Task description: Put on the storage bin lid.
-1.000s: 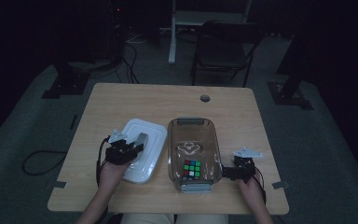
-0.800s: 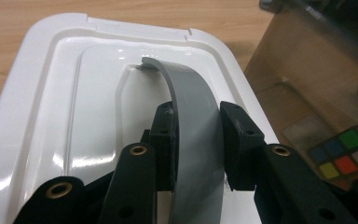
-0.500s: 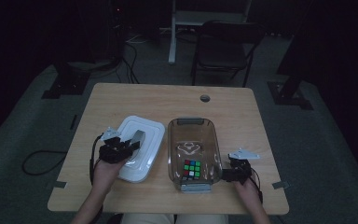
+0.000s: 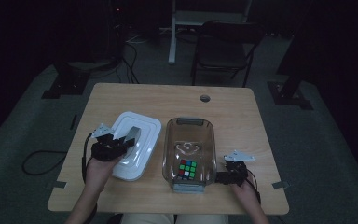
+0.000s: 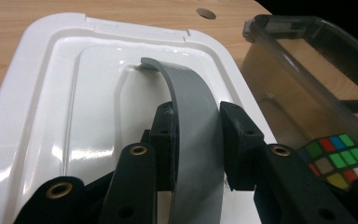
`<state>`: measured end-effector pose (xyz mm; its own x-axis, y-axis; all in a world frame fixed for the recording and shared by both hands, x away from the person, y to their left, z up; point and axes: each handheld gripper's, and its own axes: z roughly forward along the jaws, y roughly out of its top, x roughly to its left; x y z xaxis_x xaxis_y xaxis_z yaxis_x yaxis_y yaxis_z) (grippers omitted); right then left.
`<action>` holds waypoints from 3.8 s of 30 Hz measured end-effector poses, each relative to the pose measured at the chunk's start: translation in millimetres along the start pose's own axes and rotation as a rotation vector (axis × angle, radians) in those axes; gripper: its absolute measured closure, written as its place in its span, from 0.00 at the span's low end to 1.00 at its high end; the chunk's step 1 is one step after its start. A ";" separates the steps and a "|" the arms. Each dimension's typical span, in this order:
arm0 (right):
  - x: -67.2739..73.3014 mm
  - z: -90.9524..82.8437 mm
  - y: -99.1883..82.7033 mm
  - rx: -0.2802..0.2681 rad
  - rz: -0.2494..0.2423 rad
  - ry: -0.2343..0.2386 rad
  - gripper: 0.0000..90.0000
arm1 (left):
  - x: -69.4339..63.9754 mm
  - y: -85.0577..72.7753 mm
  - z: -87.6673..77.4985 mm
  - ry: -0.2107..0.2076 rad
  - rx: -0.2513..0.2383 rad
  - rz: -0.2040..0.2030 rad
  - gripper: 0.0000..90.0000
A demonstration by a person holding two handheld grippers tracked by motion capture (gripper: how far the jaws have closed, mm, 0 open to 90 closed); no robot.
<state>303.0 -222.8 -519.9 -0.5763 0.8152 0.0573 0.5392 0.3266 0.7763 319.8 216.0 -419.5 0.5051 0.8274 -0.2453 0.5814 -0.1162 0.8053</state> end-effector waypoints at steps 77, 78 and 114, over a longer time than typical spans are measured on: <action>7.7 7.2 26.1 -0.093 0.047 -0.001 0.13 | -72.5 54.3 46.8 -0.227 0.084 0.153 0.78; 6.3 6.6 25.9 -0.093 0.050 -0.004 0.13 | -72.8 54.0 47.9 -0.229 0.084 0.149 0.78; 0.3 4.7 24.0 -0.086 0.056 -0.014 0.13 | -44.4 58.7 13.9 -0.212 -0.019 0.127 0.39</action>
<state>318.7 -212.5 -504.2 -0.5380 0.8377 0.0941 0.5152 0.2383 0.8233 340.4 164.9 -368.8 0.6972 0.6726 -0.2481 0.4938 -0.1996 0.8464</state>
